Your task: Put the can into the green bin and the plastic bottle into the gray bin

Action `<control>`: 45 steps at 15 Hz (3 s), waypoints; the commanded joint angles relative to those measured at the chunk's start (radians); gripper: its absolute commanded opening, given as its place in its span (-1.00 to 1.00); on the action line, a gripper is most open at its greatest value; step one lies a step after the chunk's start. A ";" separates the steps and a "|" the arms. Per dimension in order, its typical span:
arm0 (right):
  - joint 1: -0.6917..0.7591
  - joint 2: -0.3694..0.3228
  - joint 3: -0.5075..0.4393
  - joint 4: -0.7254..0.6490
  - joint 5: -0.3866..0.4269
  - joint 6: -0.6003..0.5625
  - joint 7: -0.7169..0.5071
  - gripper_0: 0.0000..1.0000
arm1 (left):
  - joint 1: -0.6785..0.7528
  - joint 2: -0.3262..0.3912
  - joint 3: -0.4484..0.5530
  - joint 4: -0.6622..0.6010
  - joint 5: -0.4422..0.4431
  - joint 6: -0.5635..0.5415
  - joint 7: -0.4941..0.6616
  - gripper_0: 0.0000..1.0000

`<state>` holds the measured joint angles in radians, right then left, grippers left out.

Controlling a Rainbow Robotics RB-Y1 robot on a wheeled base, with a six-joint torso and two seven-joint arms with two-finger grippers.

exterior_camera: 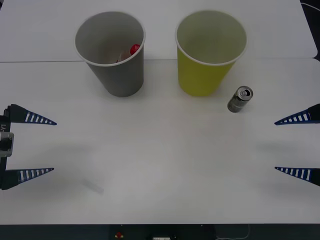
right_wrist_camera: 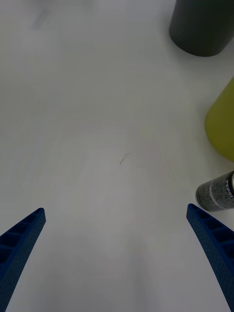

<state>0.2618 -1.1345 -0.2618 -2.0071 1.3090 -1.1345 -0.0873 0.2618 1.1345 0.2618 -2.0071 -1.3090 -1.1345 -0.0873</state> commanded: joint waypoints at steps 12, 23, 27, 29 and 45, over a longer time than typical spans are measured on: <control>0.010 0.013 0.061 0.130 -0.100 0.117 0.078 1.00 | 0.000 0.000 0.000 0.000 0.000 0.000 0.000 1.00; 0.109 0.082 0.237 0.295 -0.631 0.394 0.497 1.00 | 0.000 0.000 0.000 0.000 0.000 0.000 0.000 1.00; 0.096 0.159 0.250 0.363 -0.718 0.387 0.518 1.00 | 0.000 0.000 0.000 0.000 0.000 0.000 0.000 1.00; 0.077 0.200 0.250 0.404 -0.740 0.383 0.520 1.00 | 0.000 0.000 0.000 0.000 0.000 0.000 0.000 1.00; -0.196 0.435 0.346 0.631 -0.706 0.530 0.555 1.00 | 0.000 0.000 0.000 0.000 0.000 0.000 0.000 1.00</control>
<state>0.0762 -0.7094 0.0823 -1.3758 0.5894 -0.6229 0.4663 0.2618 1.1345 0.2618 -2.0071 -1.3090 -1.1345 -0.0873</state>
